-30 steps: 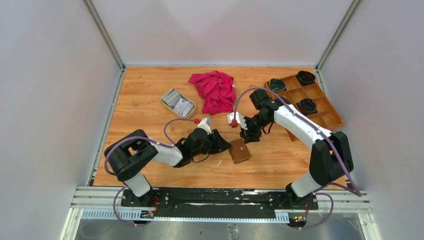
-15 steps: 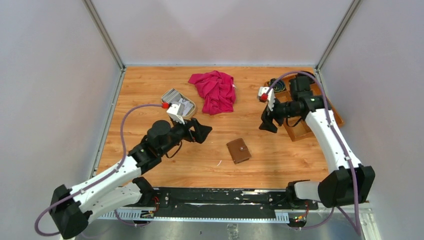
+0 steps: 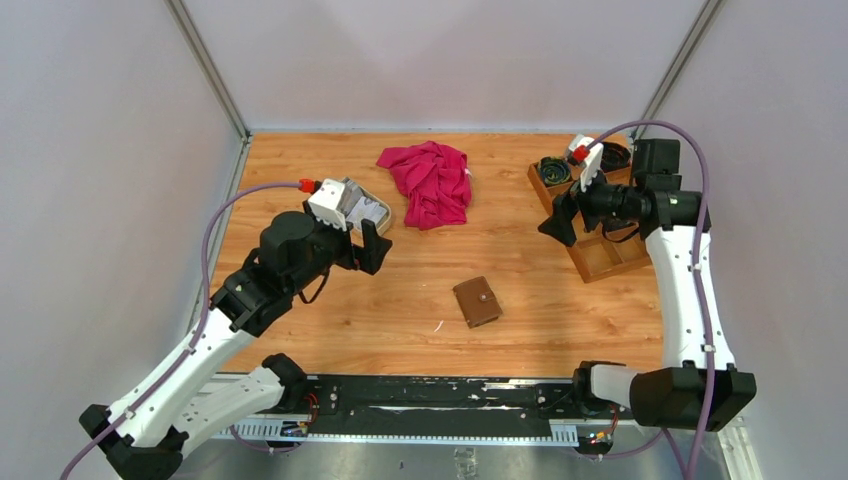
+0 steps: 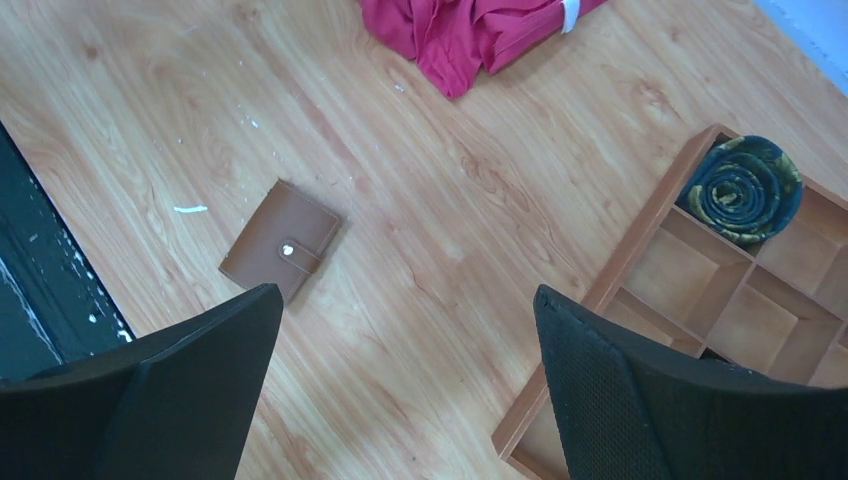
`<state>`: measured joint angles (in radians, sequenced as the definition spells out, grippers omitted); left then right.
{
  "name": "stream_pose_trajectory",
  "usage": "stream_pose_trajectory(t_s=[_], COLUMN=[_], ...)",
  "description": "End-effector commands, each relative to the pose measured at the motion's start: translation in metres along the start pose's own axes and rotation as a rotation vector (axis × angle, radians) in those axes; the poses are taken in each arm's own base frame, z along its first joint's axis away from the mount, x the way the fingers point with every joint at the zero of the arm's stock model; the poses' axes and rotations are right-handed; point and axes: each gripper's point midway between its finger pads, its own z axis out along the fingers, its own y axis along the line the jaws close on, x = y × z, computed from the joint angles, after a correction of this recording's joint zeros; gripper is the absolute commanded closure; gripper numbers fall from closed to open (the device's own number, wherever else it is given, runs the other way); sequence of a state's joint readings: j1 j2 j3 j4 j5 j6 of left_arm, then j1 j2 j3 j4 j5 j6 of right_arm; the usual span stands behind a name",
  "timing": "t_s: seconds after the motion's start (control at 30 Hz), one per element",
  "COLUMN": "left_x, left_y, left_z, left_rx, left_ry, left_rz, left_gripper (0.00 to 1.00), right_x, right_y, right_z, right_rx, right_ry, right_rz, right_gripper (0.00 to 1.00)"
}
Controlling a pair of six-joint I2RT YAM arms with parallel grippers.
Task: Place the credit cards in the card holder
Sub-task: Reset both arms
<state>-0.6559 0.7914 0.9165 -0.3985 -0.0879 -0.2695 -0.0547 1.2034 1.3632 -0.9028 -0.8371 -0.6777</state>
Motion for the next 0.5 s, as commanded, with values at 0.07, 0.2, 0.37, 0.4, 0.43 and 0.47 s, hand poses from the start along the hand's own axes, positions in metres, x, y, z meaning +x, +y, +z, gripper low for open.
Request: stream_pose_trajectory(t_s=[0.07, 0.2, 0.37, 0.4, 0.43, 0.47], left_x=[0.015, 0.011, 0.009, 0.009, 0.01, 0.011], left_y=[0.015, 0.016, 0.018, 0.018, 0.018, 0.019], left_z=[-0.018, -0.025, -0.033, -0.034, -0.035, -0.036], left_rx=[-0.043, -0.048, -0.054, -0.056, -0.054, -0.056], left_ry=[0.074, 0.065, 0.042, 0.039, 0.037, 0.036], left_rz=[0.07, 0.07, 0.055, 0.051, 0.048, 0.045], left_gripper=[0.0, 0.0, 0.0, 0.0, 0.0, 0.0], right_x=[-0.016, -0.021, -0.027, -0.028, -0.029, -0.03], right_y=[-0.001, 0.002, 0.008, 0.01, 0.011, 0.012], right_z=[-0.016, -0.018, -0.023, -0.024, -0.025, -0.025], right_rx=[0.076, 0.078, 0.08, 0.076, 0.071, 0.072], right_ry=[-0.051, -0.084, -0.117, -0.125, -0.131, -0.134], right_rz=[0.147, 0.179, 0.187, 0.186, 0.191, 0.2], right_gripper=[0.0, 0.0, 0.0, 0.0, 0.0, 0.0])
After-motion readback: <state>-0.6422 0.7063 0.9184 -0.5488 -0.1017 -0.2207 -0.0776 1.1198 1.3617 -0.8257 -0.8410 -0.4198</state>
